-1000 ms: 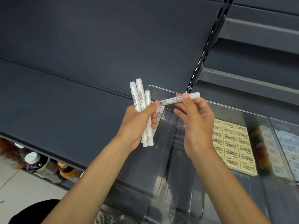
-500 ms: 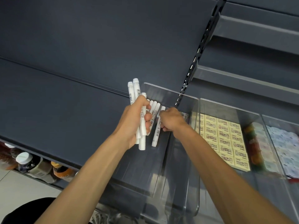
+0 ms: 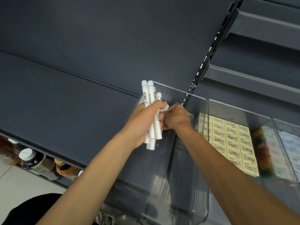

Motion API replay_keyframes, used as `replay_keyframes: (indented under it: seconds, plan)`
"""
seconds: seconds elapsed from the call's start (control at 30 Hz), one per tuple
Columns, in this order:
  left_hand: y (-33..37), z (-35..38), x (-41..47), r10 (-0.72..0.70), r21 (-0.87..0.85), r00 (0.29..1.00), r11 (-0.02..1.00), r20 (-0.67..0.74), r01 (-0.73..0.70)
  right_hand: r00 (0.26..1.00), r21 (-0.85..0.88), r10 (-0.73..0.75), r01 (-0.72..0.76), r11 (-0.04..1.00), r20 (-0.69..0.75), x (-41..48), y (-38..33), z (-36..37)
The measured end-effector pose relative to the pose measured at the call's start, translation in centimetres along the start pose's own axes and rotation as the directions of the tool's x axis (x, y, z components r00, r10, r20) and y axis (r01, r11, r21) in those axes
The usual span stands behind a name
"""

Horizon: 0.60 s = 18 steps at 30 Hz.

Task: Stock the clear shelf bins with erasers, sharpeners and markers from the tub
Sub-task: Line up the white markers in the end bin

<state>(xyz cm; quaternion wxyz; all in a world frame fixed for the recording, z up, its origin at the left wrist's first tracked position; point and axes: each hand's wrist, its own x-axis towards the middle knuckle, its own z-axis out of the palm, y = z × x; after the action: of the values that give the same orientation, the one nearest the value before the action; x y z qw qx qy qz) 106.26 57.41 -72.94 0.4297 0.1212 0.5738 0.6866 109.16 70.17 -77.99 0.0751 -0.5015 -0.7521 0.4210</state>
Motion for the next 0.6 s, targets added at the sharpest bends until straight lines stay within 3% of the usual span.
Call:
replay_keyframes:
  seconds: [0.13,0.3,0.53,0.6]
  plan:
    - [-0.1,0.1,0.0,0.055,0.048,0.999,0.997,-0.004,-0.054,0.995,0.021,-0.071,0.072,0.997,-0.069,-0.3,-0.1,-0.2]
    - [-0.2,-0.2,0.0,0.077,0.116,0.997,0.991,-0.028,-0.073,0.992,0.338,-0.119,0.100,0.936,0.035,-3.0,-0.6,-1.9]
    - [-0.6,0.2,0.2,0.091,0.135,0.994,0.987,-0.065,-0.081,0.930,0.424,-0.368,0.325,0.845,0.022,-10.2,0.7,-3.0]
    - [-0.7,0.2,0.2,0.075,0.160,0.996,0.985,-0.043,-0.067,0.907,0.371,-0.415,0.365,0.854,0.065,-11.2,0.7,-3.2]
